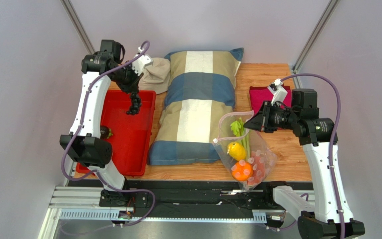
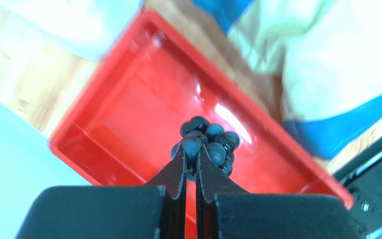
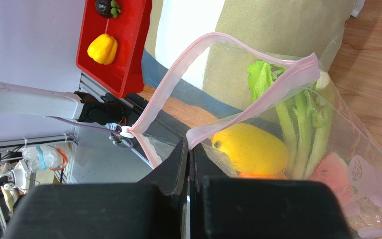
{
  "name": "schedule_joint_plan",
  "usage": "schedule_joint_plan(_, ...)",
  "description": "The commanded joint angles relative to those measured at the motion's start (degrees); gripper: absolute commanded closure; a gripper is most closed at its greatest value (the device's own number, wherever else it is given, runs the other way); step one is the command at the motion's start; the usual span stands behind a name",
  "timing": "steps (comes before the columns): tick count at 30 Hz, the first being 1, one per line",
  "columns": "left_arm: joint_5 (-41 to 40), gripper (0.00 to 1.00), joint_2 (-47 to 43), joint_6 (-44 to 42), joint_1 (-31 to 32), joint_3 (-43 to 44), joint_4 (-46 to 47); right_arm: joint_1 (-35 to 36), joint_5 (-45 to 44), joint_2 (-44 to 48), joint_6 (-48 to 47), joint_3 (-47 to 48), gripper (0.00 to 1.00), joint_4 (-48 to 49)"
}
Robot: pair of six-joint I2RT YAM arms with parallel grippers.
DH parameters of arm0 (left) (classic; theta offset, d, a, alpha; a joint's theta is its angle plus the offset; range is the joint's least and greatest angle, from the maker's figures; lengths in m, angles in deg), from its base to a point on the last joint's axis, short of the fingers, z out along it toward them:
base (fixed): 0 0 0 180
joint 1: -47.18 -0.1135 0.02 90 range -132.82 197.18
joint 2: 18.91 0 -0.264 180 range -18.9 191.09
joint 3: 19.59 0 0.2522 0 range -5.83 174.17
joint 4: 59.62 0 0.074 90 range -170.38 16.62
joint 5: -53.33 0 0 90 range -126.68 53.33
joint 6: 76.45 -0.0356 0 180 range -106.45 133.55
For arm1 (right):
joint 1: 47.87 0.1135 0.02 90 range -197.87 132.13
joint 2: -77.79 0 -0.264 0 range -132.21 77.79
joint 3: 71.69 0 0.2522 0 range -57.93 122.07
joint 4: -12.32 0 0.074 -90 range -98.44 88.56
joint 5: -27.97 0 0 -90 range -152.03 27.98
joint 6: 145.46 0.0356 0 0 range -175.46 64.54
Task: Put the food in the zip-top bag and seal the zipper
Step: Pick up the fake fruit from the bin, then place the fake fruit in the zipper food storage bag.
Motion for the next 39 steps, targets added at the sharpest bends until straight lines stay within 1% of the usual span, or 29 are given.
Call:
schedule_joint_plan(1, 6.74, 1.00, -3.56, 5.43, 1.96, 7.62, -3.23, -0.10, 1.10, 0.99, -0.14, 0.74, 1.00, 2.88)
schedule_joint_plan(3, 7.36, 1.00, -4.17, 6.76, 4.33, 9.65, -3.05, -0.19, 1.28, 1.08, 0.30, 0.47, 1.00, 3.23)
schedule_joint_plan(4, 7.98, 1.00, -4.26, 8.68, 6.86, 11.92, -2.36, -0.10, 1.19, 1.08, 0.22, 0.38, 1.00, 3.41)
schedule_joint_plan(6, 9.20, 1.00, -4.09, 11.06, 9.34, 14.74, -1.56, -0.10, 1.19, 1.17, 0.22, 0.47, 1.00, 3.41)
schedule_joint_plan(7, 9.82, 1.00, -3.83, 13.59, 12.13, 18.15, -0.43, -0.10, 1.10, 1.25, 0.22, 0.47, 1.00, 3.32)
schedule_joint_plan(9, 11.66, 1.00, -2.78, 16.07, 15.13, 21.51, 1.07, -0.19, 0.58, 1.43, 0.30, 0.38, 1.00, 3.41)
schedule_joint_plan(10, 11.93, 1.00, -2.51, 18.52, 16.72, 24.05, 3.43, -0.10, 0.49, 1.34, 0.30, 0.30, 1.00, 3.41)
schedule_joint_plan(11, 12.46, 1.00, -2.24, 19.67, 19.95, 24.94, 4.93, -0.10, 0.49, 1.25, 0.39, 0.21, 1.00, 3.58)
schedule_joint_plan(13, 14.22, 1.00, -1.37, 23.35, 22.96, 25.65, 10.10, -0.19, 0.49, 1.25, 0.74, 0.12, 1.00, 3.93)
schedule_joint_plan(14, 14.66, 1.00, -1.10, 24.59, 26.10, 25.74, 11.96, -0.19, 0.57, 1.17, 0.83, 0.29, 1.00, 3.94)
schedule_joint_plan(17, 16.33, 1.00, 0.92, 28.99, 30.26, 26.18, 18.20, -0.10, 0.84, 1.25, 1.09, 0.56, 1.00, 4.20)
schedule_joint_plan(18, 17.29, 1.00, 2.14, 30.04, 32.62, 26.44, 19.70, -0.19, 0.92, 1.25, 1.44, 0.56, 1.00, 4.63)
schedule_joint_plan(21, 18.43, 1.00, 4.86, 35.74, 36.49, 26.45, 25.50, -0.10, 1.54, 1.87, 2.85, 0.30, 1.00, 5.86)
schedule_joint_plan(23, 19.23, 1.00, 6.54, 38.65, 37.82, 26.54, 29.72, -0.19, 2.07, 2.13, 3.55, 0.03, 1.00, 6.39)
schedule_joint_plan(24, 20.97, 1.00, 8.20, 42.24, 38.43, 26.36, 31.21, -0.10, 1.98, 2.22, 3.64, -0.06, 1.00, 6.92)
schedule_joint_plan(25, 21.69, 1.00, 9.17, 43.93, 39.22, 26.45, 33.83, -0.10, 2.07, 2.31, 3.64, -0.06, 1.00, 7.01)
schedule_joint_plan(30, 25.03, 1.00, 14.18, 54.38, 40.99, 26.01, 41.14, -0.19, 2.24, 3.36, 4.69, -0.93, 1.00, 8.68)
schedule_joint_plan(32, 24.94, 1.00, 14.63, 55.36, 42.12, 26.18, 43.43, -0.10, 2.42, 3.54, 5.22, -1.63, 1.00, 9.56)
schedule_joint_plan(35, 25.47, 1.00, 14.28, 56.95, 43.18, 24.26, 47.21, -0.10, 2.51, 4.24, 6.45, -2.34, 1.00, 11.40)
schedule_joint_plan(38, 26.43, 1.00, 13.14, 59.31, 43.45, 20.31, 49.85, -0.10, 2.59, 4.77, 7.60, -2.69, 1.00, 13.16)
schedule_joint_plan(39, 27.22, 1.00, 12.36, 60.63, 43.45, 17.77, 50.64, -0.19, 2.51, 4.86, 7.77, -2.87, 1.00, 13.51)
